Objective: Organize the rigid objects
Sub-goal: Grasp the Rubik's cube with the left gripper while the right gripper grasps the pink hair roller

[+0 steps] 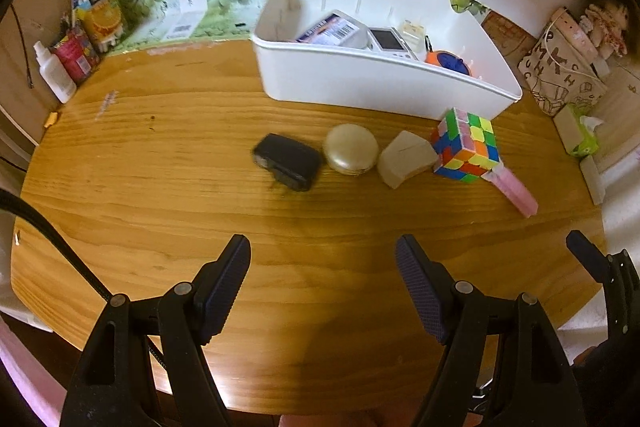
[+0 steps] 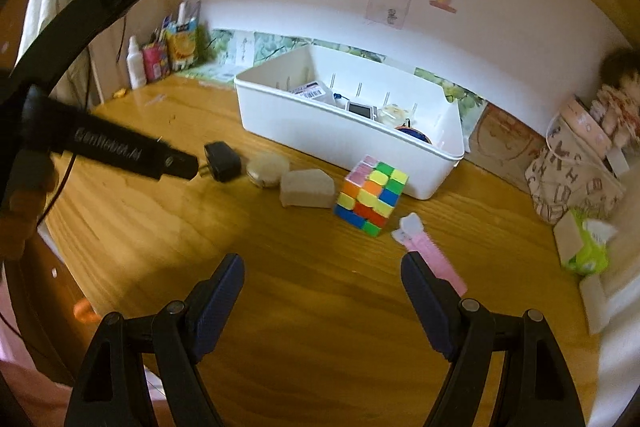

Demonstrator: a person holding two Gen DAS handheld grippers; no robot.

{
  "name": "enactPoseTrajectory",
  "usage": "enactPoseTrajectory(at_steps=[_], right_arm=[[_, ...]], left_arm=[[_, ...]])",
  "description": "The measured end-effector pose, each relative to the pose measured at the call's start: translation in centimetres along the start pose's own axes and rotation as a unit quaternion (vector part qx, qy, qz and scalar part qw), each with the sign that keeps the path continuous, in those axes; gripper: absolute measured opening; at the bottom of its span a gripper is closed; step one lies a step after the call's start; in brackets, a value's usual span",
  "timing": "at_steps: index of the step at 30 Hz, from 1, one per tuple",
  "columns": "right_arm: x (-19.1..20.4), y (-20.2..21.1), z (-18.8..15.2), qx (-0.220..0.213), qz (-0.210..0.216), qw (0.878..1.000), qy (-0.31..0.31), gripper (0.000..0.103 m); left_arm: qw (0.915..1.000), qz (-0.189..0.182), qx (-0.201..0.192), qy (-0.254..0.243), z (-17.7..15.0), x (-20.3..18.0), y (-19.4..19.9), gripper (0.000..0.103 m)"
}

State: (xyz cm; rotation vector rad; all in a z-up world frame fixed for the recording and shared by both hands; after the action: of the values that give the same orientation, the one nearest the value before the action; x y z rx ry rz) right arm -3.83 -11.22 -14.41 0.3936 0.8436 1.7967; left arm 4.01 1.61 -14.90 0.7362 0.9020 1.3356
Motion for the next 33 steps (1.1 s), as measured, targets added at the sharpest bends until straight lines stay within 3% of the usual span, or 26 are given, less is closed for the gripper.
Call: enactPoseTrajectory(at_steps=[9, 16, 33], right_arm=[[-4.9, -2.5, -1.4, 0.009, 0.040, 0.996, 0.076, 0.081], [-8.3, -5.2, -2.1, 0.011, 0.070, 0.992, 0.102, 0.081], [-13.0, -10.8, -3.4, 0.054, 0.130, 0.989, 0.033, 0.080]], left_arm=[[0.9997, 0.001, 0.022, 0.008, 1.9, -5.9, -2.9, 0.078], [0.9996, -0.002, 0.027, 0.012, 4.0, -9.9, -4.7, 0.078], [0.9962, 0.016, 0.085, -0.013, 7.7, -15.4, -10.2, 0.079]])
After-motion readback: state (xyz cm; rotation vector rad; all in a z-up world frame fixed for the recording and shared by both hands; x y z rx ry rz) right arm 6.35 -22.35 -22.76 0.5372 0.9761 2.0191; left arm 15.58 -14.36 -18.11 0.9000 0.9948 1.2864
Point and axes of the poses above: each gripper's, at about its wrist camera, not at the fingertips, and y roughly against the way its jaws point, x to its left, z to its top, the point moved 2 cm from there along -y, roughly the way its jaws point, and after that the axes turned 6 degrees about -x, right-handed, at the moved point
